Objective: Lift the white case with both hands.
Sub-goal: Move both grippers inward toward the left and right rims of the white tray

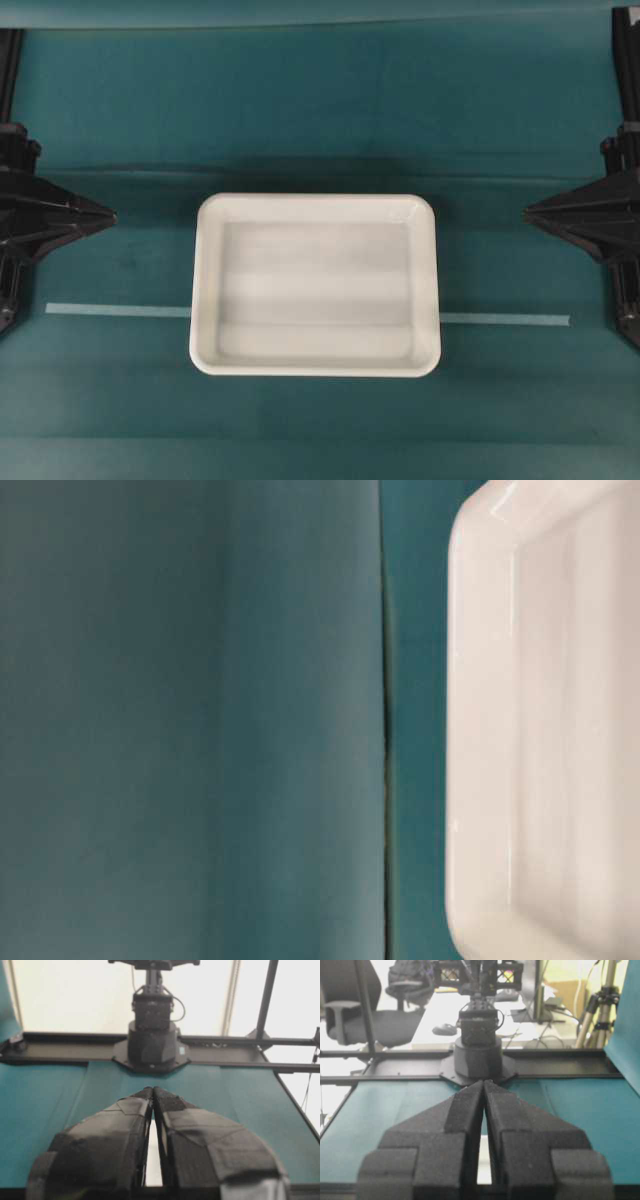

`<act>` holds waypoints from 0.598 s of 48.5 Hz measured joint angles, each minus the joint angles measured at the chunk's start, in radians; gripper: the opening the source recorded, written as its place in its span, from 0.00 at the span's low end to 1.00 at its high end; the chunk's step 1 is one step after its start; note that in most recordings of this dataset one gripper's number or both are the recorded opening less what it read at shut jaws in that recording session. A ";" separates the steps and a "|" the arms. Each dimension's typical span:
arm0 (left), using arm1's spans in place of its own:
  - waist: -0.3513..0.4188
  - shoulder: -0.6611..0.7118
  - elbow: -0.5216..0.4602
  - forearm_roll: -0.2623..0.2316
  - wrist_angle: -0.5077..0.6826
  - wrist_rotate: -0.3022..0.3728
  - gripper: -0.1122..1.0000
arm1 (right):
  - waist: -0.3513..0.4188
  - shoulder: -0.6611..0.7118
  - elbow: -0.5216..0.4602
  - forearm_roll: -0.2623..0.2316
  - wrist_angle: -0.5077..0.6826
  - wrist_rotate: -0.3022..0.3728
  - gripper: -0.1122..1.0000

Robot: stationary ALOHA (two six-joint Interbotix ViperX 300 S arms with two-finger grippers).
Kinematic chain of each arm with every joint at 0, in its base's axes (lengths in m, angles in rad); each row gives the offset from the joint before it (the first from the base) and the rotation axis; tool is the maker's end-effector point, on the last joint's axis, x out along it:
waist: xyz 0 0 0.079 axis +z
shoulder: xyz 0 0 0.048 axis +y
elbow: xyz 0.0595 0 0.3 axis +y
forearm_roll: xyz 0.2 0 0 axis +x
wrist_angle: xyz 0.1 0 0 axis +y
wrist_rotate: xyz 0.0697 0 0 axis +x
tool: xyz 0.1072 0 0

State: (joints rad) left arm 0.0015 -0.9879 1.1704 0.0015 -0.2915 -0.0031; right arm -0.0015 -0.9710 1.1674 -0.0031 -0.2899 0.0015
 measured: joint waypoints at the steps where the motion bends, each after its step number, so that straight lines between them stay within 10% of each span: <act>1: 0.000 0.000 0.000 0.000 0.000 0.002 0.23 | 0.000 0.000 0.000 0.000 0.000 0.000 0.18; 19: -0.015 0.064 -0.014 0.014 0.043 -0.170 0.07 | -0.003 0.040 0.009 0.104 0.071 0.239 0.10; 29: -0.018 0.072 -0.046 0.014 0.110 -0.425 0.07 | -0.028 0.114 -0.038 0.127 0.153 0.471 0.10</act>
State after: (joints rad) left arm -0.0169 -0.9158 1.1244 0.0153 -0.1810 -0.4280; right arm -0.0291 -0.8575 1.1290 0.1243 -0.1365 0.4725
